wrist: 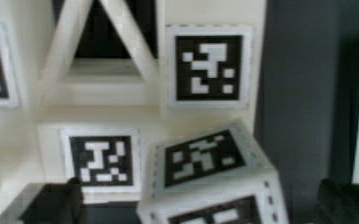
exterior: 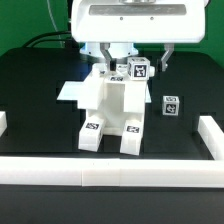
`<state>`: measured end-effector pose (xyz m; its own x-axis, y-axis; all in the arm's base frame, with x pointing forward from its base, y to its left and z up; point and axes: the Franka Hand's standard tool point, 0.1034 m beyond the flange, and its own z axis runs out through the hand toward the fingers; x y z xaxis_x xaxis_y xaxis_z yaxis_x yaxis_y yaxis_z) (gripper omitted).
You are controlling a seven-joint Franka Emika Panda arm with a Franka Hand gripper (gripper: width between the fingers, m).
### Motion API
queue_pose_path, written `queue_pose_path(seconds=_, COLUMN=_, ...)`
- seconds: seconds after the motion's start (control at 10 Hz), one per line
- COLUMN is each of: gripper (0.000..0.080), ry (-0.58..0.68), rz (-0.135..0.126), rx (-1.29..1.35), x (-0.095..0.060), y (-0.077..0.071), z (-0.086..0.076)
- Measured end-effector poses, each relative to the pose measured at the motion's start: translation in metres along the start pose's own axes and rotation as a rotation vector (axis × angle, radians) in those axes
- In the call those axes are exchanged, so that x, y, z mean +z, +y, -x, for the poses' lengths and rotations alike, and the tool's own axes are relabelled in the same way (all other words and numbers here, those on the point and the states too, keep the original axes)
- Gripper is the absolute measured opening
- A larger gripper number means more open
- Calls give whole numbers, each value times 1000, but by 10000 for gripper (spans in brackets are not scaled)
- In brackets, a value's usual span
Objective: Assemble chair
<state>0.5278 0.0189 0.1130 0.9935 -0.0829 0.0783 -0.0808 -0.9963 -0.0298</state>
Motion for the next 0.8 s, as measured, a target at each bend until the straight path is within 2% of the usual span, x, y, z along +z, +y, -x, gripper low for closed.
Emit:
queue_pose_path(seconds=0.2, gripper=649, ry=-1, rz=1, rx=-56, x=1, y=1, z=0)
queue_pose_path(seconds=0.4, gripper=386, ry=-1, rz=1, rx=-45, x=1, y=1, z=0)
queue_pose_path(seconds=0.5, gripper=386, ry=-1, rz=1, rx=-30, x=1, y=1, z=0)
queue_pose_path(seconds=0.6, gripper=271, ry=-1, rz=1, rx=-31, x=1, y=1, z=0)
queue_pose_path(seconds=0.8, gripper=272, ry=-2, rz=1, rx=74, x=1, y=1, z=1)
